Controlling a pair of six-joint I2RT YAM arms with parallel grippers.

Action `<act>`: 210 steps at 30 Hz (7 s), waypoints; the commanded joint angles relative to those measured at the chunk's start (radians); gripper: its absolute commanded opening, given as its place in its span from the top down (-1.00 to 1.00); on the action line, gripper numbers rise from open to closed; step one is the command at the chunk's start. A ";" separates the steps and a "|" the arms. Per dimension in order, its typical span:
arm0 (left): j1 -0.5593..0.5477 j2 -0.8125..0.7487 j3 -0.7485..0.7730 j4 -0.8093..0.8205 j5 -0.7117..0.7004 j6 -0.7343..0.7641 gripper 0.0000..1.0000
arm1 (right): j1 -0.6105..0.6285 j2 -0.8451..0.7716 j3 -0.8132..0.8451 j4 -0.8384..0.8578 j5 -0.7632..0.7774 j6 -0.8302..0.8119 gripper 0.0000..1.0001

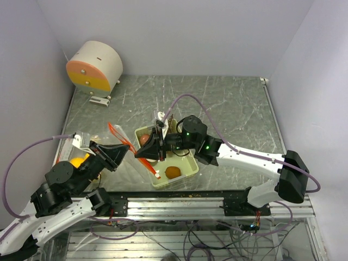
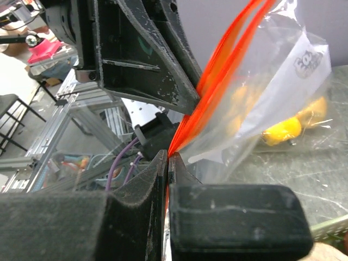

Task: Place the food in the zip-top bag and seal the zipper
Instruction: Open the zipper of the food storage bag, then pick up the fake fruit from the bin, then place the fake fruit in the zipper food storage bag.

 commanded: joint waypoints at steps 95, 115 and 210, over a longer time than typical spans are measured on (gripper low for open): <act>-0.002 0.249 0.282 -0.484 -0.336 -0.181 0.86 | 0.021 -0.032 0.061 -0.489 1.157 0.167 1.00; -0.002 0.365 0.160 -0.470 -0.346 -0.226 0.86 | -0.027 -0.128 -0.036 -0.265 0.586 -0.008 -0.48; -0.002 0.367 0.144 -0.353 -0.270 -0.204 0.86 | -0.205 -0.068 -0.226 1.119 -0.376 0.700 1.00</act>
